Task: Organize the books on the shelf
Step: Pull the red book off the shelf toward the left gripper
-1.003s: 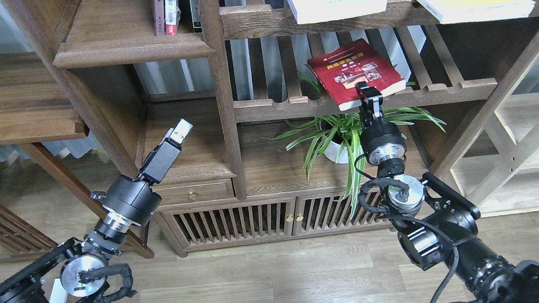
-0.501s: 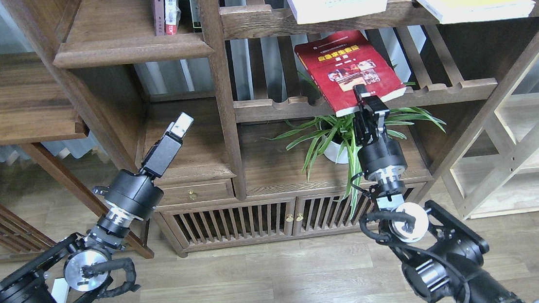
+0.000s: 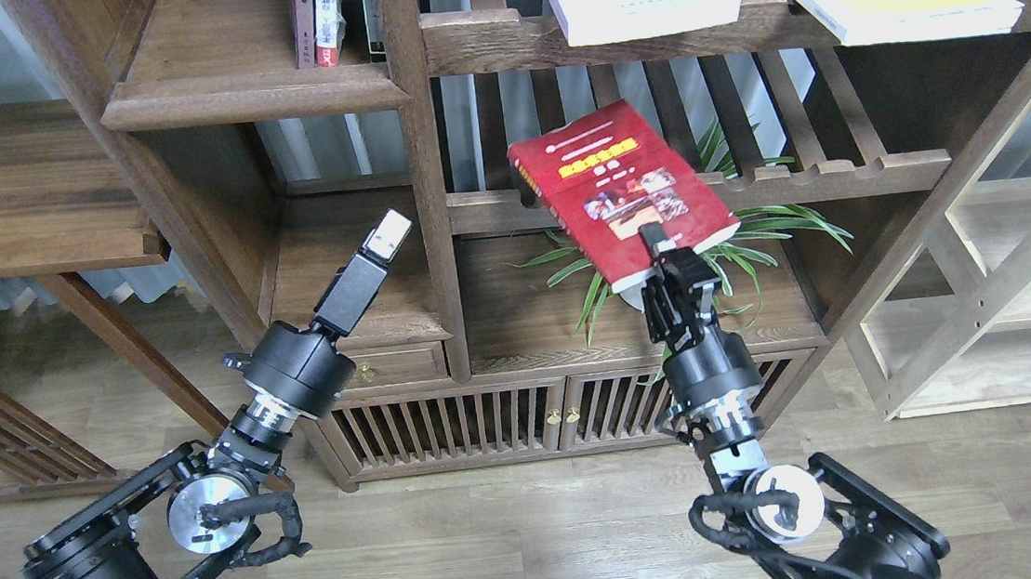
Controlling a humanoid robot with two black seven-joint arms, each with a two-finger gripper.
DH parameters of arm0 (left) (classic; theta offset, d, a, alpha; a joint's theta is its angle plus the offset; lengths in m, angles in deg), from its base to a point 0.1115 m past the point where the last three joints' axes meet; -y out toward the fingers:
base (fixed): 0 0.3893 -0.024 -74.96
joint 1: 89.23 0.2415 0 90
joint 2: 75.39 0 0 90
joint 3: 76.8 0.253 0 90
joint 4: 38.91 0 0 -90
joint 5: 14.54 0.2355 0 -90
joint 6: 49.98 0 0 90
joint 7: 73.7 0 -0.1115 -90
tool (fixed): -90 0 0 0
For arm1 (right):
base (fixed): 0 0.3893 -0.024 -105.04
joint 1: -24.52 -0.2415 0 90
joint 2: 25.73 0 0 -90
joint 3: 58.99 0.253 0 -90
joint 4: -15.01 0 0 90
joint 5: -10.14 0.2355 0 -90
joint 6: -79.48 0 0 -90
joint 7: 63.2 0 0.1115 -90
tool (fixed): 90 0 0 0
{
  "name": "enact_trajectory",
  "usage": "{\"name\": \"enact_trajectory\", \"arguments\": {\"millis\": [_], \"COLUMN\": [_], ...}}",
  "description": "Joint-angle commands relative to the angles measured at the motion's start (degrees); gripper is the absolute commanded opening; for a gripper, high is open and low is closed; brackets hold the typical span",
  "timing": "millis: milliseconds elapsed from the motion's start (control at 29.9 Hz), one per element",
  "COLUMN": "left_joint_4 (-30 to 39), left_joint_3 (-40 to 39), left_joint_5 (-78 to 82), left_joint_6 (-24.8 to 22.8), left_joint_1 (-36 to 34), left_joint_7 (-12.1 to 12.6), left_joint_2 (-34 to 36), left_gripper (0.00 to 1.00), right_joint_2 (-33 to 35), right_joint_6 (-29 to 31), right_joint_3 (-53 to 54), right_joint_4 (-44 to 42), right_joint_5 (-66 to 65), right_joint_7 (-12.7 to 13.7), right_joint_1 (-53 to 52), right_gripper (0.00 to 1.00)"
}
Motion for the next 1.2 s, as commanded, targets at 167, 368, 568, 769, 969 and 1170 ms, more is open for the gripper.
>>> {"name": "enact_trajectory", "arguments": {"millis": [167, 368, 568, 769, 969, 1170], "left_joint_4": [-0.2, 0.1, 1.0, 1.1, 1.2, 1.4], "left_joint_3": [1.1, 2.4, 3.4, 3.5, 4.5, 4.6], "left_joint_5": [-0.2, -2.4, -9.2, -10.0, -11.9, -13.4], "left_joint_6": [0.0, 0.0, 0.0, 0.0, 0.0, 0.0], "left_joint_1": [0.9, 1.8, 1.6, 1.6, 1.7, 1.5], "left_joint_7": [0.2, 2.0, 5.7, 6.9, 7.5, 9.3], "left_joint_2": [-0.1, -0.6, -1.3, -1.2, -0.8, -0.7], "left_gripper": [0.99, 0.99, 0.98, 0.98, 0.98, 0.97], "right_joint_2": [-0.8, -0.2, 0.1, 0.8, 1.9, 3.1], "right_joint_6": [0.0, 0.0, 0.0, 0.0, 0.0, 0.0], "right_joint_3": [-0.9, -3.6, -6.3, -8.2, -10.2, -12.6], "right_joint_4": [4.0, 5.5, 5.8, 6.0, 6.1, 6.8], "right_joint_5": [0.0, 0.0, -0.2, -0.4, -1.0, -1.3], "right_joint_7": [-0.1, -0.1, 0.0, 0.1, 0.1, 0.1], "right_joint_1": [0.4, 0.4, 0.4, 0.3, -0.1, -0.2], "right_gripper": [0.0, 0.0, 0.0, 0.0, 0.0, 0.0]}}
